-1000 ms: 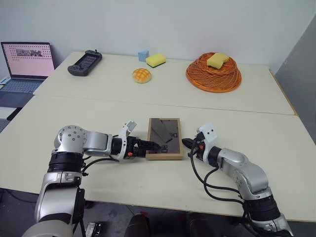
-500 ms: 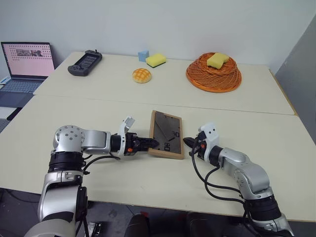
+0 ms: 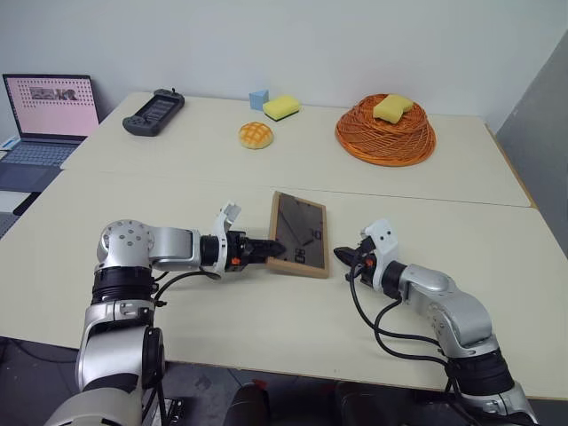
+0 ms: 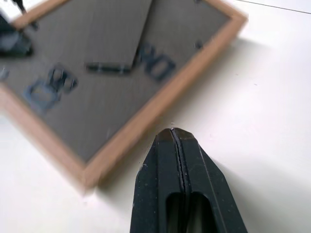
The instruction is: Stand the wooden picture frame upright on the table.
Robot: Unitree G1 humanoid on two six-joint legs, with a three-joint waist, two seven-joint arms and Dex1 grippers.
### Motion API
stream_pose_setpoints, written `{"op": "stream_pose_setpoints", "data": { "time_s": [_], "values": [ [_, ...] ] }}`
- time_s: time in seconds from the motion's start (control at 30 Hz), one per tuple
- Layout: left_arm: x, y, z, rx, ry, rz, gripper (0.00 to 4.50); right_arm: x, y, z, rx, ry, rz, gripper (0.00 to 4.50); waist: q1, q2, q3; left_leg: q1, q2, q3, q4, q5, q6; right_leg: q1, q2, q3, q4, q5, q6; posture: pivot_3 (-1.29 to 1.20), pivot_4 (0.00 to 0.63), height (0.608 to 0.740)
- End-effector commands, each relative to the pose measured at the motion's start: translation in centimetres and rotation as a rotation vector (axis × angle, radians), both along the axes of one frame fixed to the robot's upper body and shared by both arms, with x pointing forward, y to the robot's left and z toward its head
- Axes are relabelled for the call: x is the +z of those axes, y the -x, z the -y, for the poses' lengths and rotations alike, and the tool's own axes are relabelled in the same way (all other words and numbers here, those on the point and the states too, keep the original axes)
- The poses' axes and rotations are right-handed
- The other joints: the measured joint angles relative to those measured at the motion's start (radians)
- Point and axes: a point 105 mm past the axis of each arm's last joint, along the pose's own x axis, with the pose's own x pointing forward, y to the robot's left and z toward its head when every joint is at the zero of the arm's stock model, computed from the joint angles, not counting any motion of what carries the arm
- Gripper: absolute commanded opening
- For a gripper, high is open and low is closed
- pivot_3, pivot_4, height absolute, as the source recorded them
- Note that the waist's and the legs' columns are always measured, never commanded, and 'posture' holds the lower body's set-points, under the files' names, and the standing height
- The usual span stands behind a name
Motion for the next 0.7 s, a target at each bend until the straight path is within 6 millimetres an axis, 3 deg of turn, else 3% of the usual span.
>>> {"op": "stream_pose_setpoints", "data": {
  "time_s": [0.03, 0.27, 0.4, 0.5, 0.7],
  "values": [
    [5.0, -1.5, 0.0, 0.026, 0.104, 0.192, 1.31, 0.8, -0.2, 1.6, -0.008, 0.018, 0.041, 0.00, 0.001, 0.000, 0.000, -0.001, 0.000, 0.000, 0.000, 0.000, -0.001, -0.001, 0.000, 0.000, 0.000, 0.000, 0.000, 0.00, 0.150, 0.740],
    [8.5, -0.7, 0.6, -0.077, 0.004, 0.521, 1.31, 1.2, -0.6, 4.6, -0.025, 0.067, 0.041, 0.00, 0.001, 0.000, 0.000, -0.002, 0.000, 0.000, 0.000, 0.001, -0.002, -0.002, 0.000, 0.000, 0.000, 0.000, 0.000, 0.00, 0.150, 0.740],
    [8.7, 0.8, 1.3, -0.226, -0.124, 0.735, 1.31, 2.9, -0.5, 5.6, 0.025, 0.033, 0.032, 0.00, 0.001, 0.000, 0.000, -0.002, 0.000, 0.001, 0.000, 0.002, -0.003, -0.002, 0.000, 0.001, 0.000, 0.000, 0.000, 0.00, 0.150, 0.740],
    [8.3, 0.9, 1.2, -0.264, -0.186, 0.801, 1.31, 5.1, 0.1, 5.7, 0.105, -0.009, 0.038, 0.00, 0.001, 0.001, 0.001, -0.002, 0.000, 0.002, 0.000, 0.001, -0.002, -0.002, 0.000, 0.001, 0.000, 0.000, 0.000, 0.00, 0.150, 0.740],
    [7.6, -0.1, 0.5, -0.239, -0.264, 0.881, 1.31, 12.2, 1.8, 4.7, 0.314, -0.105, 0.104, 0.00, -0.001, 0.002, 0.002, -0.002, 0.000, 0.001, 0.000, 0.000, 0.001, -0.002, 0.000, 0.001, 0.000, 0.000, 0.000, 0.00, 0.150, 0.740]
  ]
}}
